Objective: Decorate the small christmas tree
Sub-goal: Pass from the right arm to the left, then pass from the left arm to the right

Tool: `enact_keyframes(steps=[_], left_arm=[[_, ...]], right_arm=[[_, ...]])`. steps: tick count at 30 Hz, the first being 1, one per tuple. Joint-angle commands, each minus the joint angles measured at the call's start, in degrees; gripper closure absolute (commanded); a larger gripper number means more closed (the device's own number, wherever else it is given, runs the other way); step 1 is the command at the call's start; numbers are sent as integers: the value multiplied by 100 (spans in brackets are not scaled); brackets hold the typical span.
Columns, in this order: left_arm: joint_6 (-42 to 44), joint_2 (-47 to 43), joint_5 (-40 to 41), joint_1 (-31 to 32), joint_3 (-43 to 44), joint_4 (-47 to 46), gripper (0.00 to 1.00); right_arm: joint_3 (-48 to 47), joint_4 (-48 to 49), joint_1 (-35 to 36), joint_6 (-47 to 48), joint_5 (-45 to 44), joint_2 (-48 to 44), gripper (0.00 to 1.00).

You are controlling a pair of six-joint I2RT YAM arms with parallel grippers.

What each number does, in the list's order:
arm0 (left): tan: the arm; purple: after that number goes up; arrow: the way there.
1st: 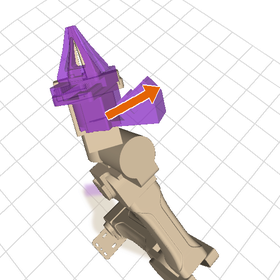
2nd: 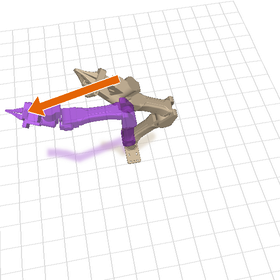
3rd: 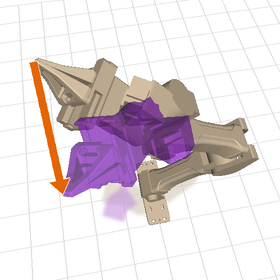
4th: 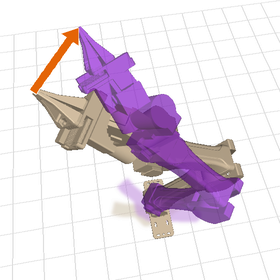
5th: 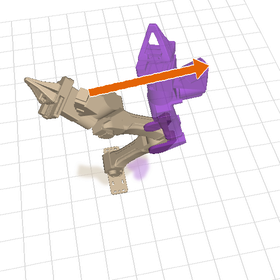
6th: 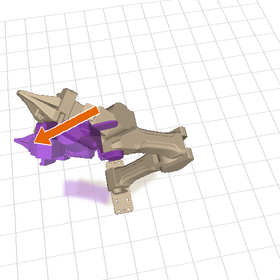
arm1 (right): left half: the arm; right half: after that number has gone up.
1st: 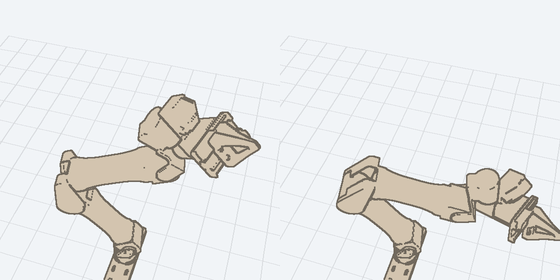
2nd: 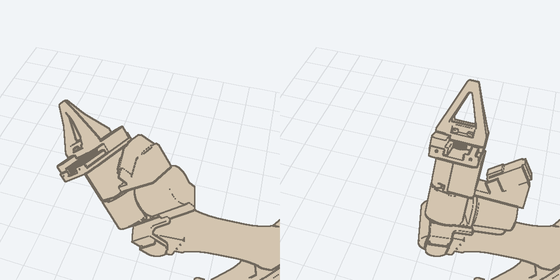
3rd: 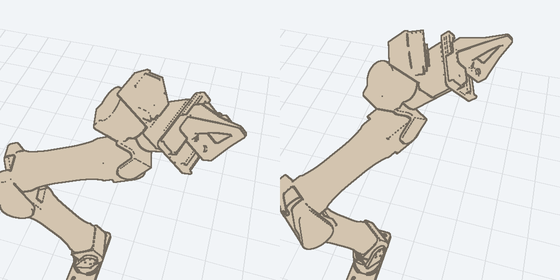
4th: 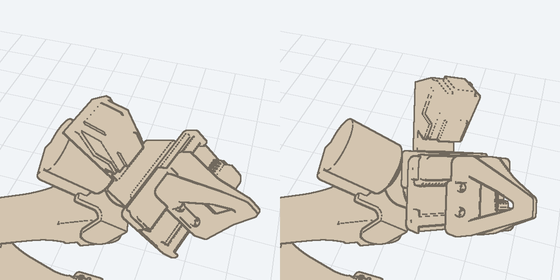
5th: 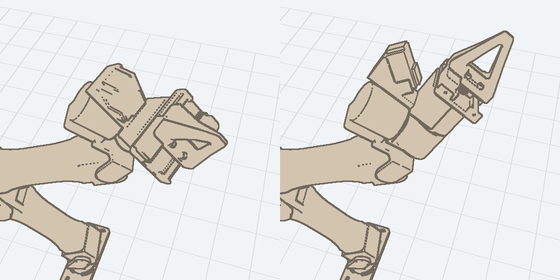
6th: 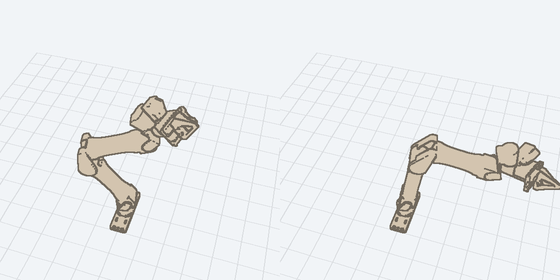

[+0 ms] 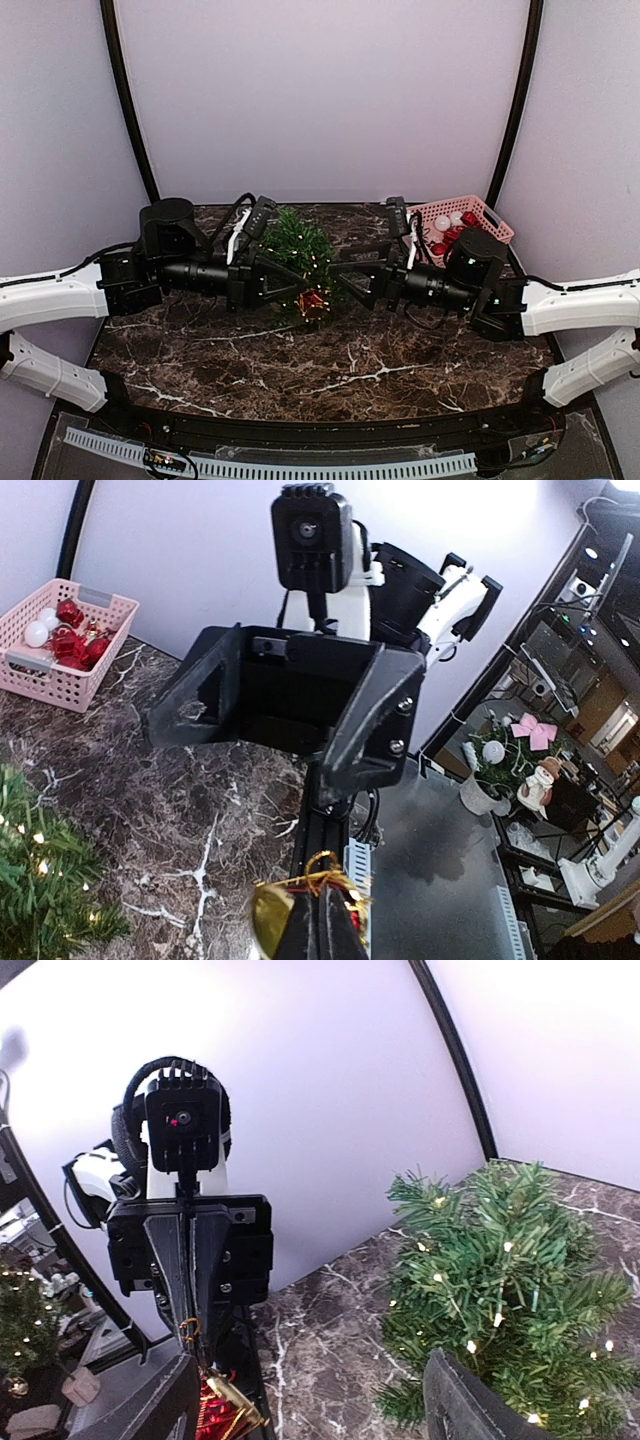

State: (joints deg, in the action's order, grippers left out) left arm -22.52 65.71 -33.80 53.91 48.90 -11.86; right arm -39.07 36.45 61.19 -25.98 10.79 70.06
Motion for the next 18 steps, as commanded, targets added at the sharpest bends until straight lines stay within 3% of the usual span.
enact_keyframes(steps=[1,8,14,18], left_arm=[[356,111,-583,25,365,315,100],[467,115,-196,23,463,509,100],[524,54,359,28,459,686,100],[530,-10,573,24,412,682,100]], right_arm=[[-294,403,-227,-388,1389,28,22],[-608,-172,-241,-363,1487,29,34],[-1119,-1363,108,53,570,112,46],[-1303,-1513,302,121,382,267,53]])
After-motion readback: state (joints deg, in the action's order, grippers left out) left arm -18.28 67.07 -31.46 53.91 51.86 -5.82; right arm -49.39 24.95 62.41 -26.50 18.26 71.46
